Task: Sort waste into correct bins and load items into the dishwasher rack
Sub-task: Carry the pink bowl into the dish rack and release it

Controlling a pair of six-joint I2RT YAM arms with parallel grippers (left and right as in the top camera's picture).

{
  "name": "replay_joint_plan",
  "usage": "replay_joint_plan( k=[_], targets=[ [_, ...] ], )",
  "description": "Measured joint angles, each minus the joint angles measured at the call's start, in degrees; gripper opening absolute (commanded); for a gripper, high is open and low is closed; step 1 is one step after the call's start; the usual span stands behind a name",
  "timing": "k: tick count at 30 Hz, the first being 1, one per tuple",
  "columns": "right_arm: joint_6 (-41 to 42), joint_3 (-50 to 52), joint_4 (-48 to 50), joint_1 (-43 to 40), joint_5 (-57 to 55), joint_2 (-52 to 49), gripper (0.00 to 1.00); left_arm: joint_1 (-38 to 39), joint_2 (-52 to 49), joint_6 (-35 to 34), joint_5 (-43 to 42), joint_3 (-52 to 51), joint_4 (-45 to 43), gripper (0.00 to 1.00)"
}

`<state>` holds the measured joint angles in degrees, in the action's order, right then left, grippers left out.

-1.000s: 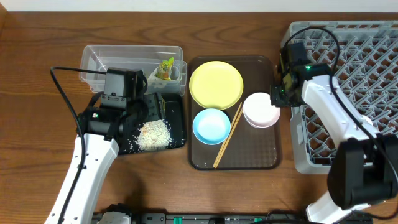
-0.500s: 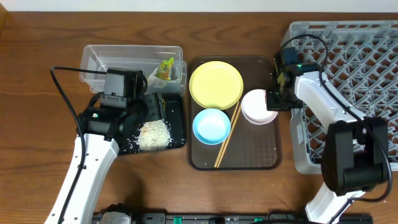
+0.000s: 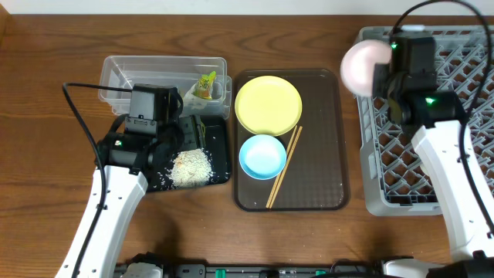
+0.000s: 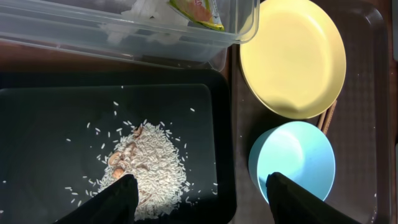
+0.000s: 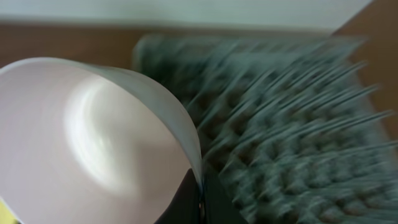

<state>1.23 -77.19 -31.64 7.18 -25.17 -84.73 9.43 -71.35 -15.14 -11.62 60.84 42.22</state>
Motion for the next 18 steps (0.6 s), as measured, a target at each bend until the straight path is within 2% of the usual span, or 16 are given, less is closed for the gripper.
replay_joint_plan(
  k=[8,13,18],
  targets=[
    [-10.5,0.0,21.9,0.0,-20.0,-4.1,0.01,0.0,0.0,0.0,0.0,0.0,0.0,0.69],
    [-16.2,-0.1,31.7,-1.1,-24.8,-10.2,0.01,0.0,0.0,0.0,0.0,-0.1,0.2,0.69],
    [-19.6,-0.1,36.3,-3.8,-26.8,-17.9,0.01,0.0,0.0,0.0,0.0,-0.1,0.5,0.69]
  ],
)
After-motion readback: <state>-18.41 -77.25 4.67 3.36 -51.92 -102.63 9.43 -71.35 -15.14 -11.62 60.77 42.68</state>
